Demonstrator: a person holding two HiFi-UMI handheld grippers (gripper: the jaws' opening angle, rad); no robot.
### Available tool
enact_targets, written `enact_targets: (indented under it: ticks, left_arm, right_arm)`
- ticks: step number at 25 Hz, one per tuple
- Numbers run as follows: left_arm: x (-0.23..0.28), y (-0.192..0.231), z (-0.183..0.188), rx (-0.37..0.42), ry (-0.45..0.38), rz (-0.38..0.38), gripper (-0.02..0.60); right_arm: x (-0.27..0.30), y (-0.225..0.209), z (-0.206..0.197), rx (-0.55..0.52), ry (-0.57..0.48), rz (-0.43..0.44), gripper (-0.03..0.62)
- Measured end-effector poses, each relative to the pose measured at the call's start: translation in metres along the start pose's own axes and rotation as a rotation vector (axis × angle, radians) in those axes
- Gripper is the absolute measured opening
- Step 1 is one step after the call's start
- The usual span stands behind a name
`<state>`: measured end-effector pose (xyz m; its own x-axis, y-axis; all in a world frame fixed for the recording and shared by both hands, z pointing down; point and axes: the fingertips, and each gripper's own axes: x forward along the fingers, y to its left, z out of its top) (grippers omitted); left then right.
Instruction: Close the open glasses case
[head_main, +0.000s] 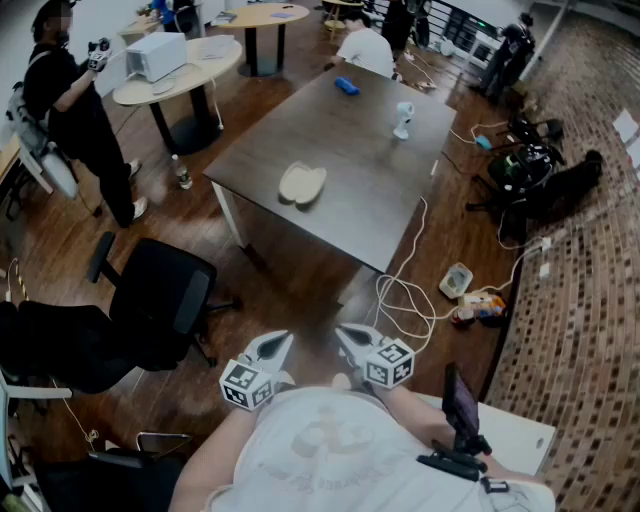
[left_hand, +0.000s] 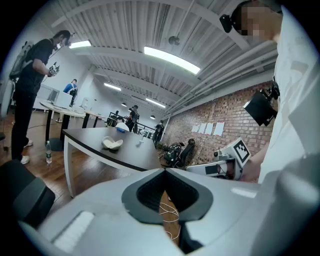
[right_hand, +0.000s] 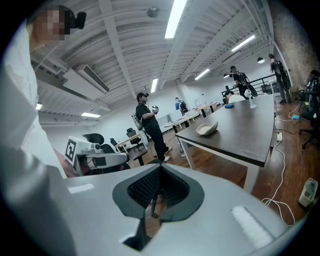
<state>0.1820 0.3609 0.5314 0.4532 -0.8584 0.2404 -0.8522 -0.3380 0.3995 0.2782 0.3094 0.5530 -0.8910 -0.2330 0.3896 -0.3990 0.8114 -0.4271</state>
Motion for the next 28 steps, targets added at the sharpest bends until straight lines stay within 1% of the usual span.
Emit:
enact_targets:
  ticks: [3, 5, 7, 12, 15, 19, 22, 24, 26, 28]
  left_arm:
    - [-0.013, 0.042, 0.019, 0.018, -0.066, 0.101, 0.006]
    - [-0.024, 0.056, 0.021, 0.019, -0.084, 0.134, 0.006]
    - [-0.036, 0.062, 0.016, 0.007, -0.085, 0.148, 0.006]
    - [-0.053, 0.074, 0.009, -0.012, -0.077, 0.159, 0.006]
    - [-0.054, 0.083, 0.015, -0.008, -0.087, 0.158, 0.006]
    - [-0.051, 0.084, 0.015, -0.029, -0.105, 0.159, 0.006]
    - [-0.043, 0.090, 0.017, -0.030, -0.099, 0.165, 0.006]
    - [-0.031, 0.096, 0.019, -0.021, -0.091, 0.154, 0.006]
    - [-0.011, 0.107, 0.021, -0.010, -0.076, 0.143, 0.006]
    - [0.010, 0.122, 0.028, -0.004, -0.065, 0.148, 0.006]
  right_arm:
    - [0.054, 0.007, 0.032, -0.083, 0.007, 0.097, 0.008]
    - [0.071, 0.014, 0.040, -0.104, 0.014, 0.127, 0.008]
    - [0.077, 0.024, 0.040, -0.108, 0.015, 0.132, 0.008]
    - [0.082, 0.034, 0.040, -0.128, 0.007, 0.120, 0.008]
    - [0.090, 0.032, 0.046, -0.133, 0.012, 0.110, 0.008]
    - [0.090, 0.030, 0.049, -0.138, 0.021, 0.099, 0.008]
    - [0.094, 0.030, 0.055, -0.138, 0.012, 0.121, 0.008]
    - [0.100, 0.026, 0.054, -0.136, 0.016, 0.146, 0.008]
    - [0.110, 0.009, 0.052, -0.119, 0.018, 0.156, 0.008]
    - [0.125, -0.013, 0.059, -0.096, 0.014, 0.164, 0.008]
